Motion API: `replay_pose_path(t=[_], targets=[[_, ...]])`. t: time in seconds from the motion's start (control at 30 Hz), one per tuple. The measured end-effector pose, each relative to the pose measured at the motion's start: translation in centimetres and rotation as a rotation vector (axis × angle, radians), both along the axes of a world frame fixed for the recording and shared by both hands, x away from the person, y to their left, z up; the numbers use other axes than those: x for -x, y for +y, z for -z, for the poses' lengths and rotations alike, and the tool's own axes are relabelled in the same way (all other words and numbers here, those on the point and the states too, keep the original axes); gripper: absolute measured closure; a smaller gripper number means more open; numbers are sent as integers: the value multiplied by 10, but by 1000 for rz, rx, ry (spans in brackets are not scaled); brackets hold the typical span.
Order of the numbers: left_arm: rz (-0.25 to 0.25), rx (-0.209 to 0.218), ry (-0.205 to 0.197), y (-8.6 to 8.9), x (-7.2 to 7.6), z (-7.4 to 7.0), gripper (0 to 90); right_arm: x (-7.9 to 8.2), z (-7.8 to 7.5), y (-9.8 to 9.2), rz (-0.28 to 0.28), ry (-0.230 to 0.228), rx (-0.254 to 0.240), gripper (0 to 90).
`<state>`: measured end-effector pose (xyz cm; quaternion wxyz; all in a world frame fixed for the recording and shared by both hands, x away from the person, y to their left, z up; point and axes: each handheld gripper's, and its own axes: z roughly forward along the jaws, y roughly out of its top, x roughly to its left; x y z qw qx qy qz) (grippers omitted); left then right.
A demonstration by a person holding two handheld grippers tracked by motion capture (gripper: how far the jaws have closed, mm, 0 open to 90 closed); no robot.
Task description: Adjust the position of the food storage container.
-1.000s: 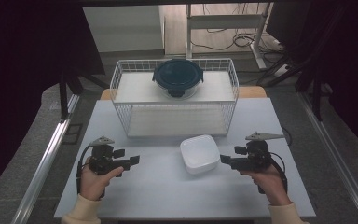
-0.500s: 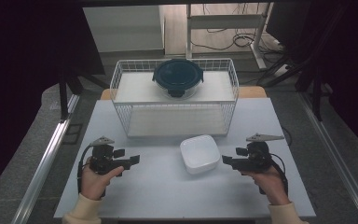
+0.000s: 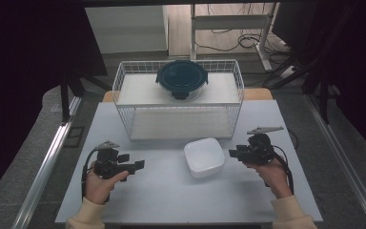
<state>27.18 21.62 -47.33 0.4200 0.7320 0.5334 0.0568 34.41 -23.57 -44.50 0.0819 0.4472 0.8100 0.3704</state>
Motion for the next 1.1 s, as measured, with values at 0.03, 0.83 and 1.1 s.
replay_pose_path(t=[0.03,0.83,1.1], targets=[[1,-1,1,0,0,0,230,-4,1,1,3,12,8,649],[3,9,26,0,-2,11,230,-26,31,35,-162,45,238,897],[5,10,27,0,-2,12,231,-2,38,41,-197,52,228,898]])
